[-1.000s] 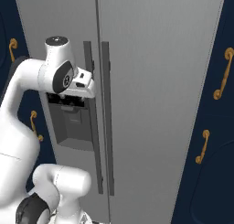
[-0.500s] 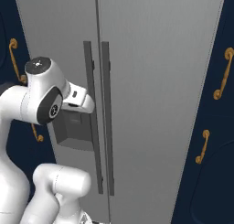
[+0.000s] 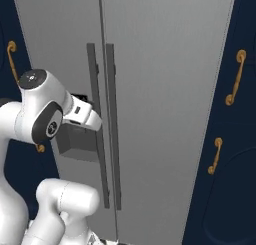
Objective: Take the strawberry from the fridge and place it on top of the pancake, located on the dining counter.
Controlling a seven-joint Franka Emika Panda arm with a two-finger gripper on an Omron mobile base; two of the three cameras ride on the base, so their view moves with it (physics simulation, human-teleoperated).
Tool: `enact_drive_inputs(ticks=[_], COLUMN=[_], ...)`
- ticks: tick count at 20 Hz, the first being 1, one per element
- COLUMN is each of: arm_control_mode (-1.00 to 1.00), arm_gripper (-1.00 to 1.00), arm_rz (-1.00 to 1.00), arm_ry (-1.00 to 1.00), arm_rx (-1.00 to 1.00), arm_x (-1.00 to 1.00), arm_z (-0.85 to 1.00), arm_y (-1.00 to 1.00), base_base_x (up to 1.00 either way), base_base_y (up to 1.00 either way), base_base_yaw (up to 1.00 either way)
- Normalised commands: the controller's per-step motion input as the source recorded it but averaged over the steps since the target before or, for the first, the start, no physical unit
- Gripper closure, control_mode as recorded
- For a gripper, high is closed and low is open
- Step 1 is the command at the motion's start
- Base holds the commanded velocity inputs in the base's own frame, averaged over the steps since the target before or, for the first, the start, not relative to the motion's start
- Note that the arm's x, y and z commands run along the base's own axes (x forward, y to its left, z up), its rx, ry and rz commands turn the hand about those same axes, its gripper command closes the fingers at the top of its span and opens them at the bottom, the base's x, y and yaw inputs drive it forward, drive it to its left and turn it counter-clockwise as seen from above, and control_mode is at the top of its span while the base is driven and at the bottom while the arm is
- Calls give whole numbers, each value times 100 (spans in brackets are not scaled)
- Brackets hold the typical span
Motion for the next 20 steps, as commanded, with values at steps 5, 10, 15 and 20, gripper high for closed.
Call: enact_drive_inputs(ticks=[5, 10, 15, 20], arm_control_mode=[100, 100, 100, 100], arm_gripper=[-100, -100, -100, -100], arm_rz=[0, 0, 0, 0], arm_ry=[0, 0, 0, 0], arm_rx=[0, 0, 0, 0], arm_x=[0, 0, 0, 0], arm_z=[0, 0, 0, 0], arm_y=[0, 0, 0, 0], base_base_x=[-42, -4, -62, -30], base_base_y=[-28, -18, 0, -24], base_base_yaw=[1, 9, 12, 7])
